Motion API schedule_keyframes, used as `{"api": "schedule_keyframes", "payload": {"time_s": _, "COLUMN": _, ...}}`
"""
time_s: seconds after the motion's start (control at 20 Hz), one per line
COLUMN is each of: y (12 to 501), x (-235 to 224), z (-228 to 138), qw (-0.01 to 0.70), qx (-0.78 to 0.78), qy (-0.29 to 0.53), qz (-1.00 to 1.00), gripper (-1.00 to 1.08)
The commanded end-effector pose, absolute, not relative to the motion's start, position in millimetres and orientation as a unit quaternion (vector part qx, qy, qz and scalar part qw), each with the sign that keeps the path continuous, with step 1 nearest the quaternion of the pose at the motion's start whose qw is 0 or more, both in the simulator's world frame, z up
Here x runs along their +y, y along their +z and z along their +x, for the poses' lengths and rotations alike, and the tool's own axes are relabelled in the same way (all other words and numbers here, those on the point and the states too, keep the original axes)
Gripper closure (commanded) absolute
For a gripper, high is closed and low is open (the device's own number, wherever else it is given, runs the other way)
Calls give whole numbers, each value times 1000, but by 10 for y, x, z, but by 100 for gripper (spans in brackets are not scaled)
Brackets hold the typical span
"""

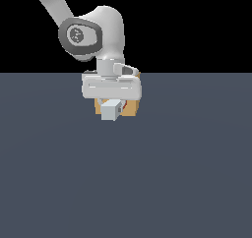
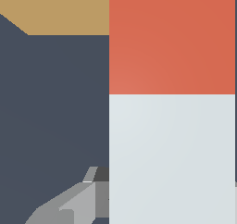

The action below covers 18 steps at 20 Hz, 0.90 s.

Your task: Insert the peg into the horizontal hole in a box.

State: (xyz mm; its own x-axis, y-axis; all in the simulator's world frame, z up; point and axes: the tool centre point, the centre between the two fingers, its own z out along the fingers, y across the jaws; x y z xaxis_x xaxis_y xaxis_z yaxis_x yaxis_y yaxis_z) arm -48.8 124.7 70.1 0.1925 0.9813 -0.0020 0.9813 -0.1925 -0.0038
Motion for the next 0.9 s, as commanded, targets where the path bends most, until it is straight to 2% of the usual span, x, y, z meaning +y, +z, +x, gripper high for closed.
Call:
{"api": "schedule_keyframes", "payload": {"time_s": 0.0, "y": 726, "x": 1441, "z": -445, "qw": 0, "qx": -636, "qy": -1, "qz": -772, "gripper": 108}}
{"api": "schedule_keyframes", "payload": {"time_s": 0.4, "y": 738, "x": 1958, "z": -334, "qw": -1, "qx": -636, "qy": -2, "qz": -772, "gripper": 108}}
{"api": "schedule_keyframes", "payload": {"time_s": 0.85, "y": 738, "x": 2008, "z": -309, "qw": -1, "qx": -636, "qy": -2, "qz": -772, "gripper": 108}}
